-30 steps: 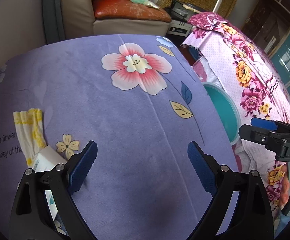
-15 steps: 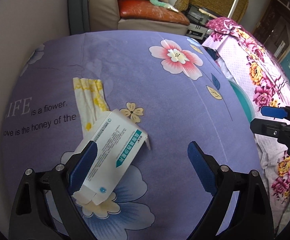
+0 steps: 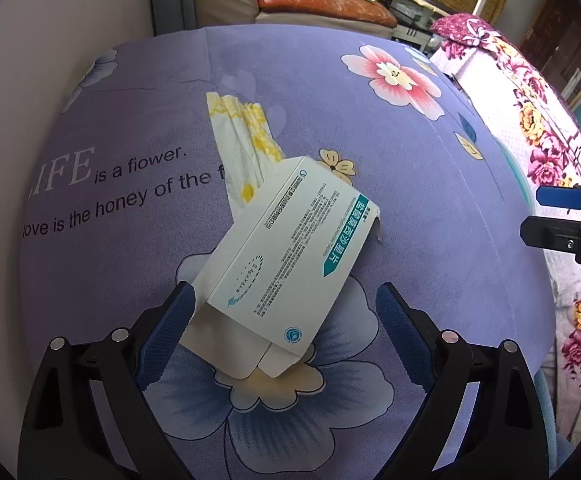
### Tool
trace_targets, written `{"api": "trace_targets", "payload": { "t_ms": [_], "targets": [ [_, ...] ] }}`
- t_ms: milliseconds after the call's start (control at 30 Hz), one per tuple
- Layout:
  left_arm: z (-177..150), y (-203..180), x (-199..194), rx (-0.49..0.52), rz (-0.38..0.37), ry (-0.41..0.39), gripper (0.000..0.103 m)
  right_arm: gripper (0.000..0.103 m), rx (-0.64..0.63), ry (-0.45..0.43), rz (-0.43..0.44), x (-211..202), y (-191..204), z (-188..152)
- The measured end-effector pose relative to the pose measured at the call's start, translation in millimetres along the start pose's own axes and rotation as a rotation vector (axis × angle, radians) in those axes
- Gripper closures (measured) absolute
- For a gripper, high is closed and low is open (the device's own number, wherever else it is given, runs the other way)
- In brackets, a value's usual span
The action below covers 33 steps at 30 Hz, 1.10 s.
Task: Collect trash
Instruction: 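Close the left gripper on the white medicine box and lift it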
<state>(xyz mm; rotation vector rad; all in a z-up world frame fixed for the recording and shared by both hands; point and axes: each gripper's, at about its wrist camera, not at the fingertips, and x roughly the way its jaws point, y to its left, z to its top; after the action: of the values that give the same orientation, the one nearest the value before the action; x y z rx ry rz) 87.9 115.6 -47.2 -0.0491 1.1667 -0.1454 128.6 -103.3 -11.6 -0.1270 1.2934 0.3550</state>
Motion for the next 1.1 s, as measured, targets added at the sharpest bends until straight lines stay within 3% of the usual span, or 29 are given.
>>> {"api": "trace_targets", "payload": {
  "t_ms": [733, 1000, 1100],
  "targets": [
    [10.1, -3.8, 27.8, 0.137, 0.036, 0.066, 0.011, 0.017, 0.042, 0.043, 0.063, 30.3, -3.0, 8.0],
    [18.2, 3.1, 36.5, 0.116, 0.015, 0.067, 0.011, 0.017, 0.057, 0.057, 0.083, 39.8, -7.5, 11.3],
    [18.3, 4.9, 33.1, 0.109, 0.003, 0.054, 0.020, 0.017, 0.058, 0.060, 0.086, 42.2, -8.7, 12.2]
  ]
}}
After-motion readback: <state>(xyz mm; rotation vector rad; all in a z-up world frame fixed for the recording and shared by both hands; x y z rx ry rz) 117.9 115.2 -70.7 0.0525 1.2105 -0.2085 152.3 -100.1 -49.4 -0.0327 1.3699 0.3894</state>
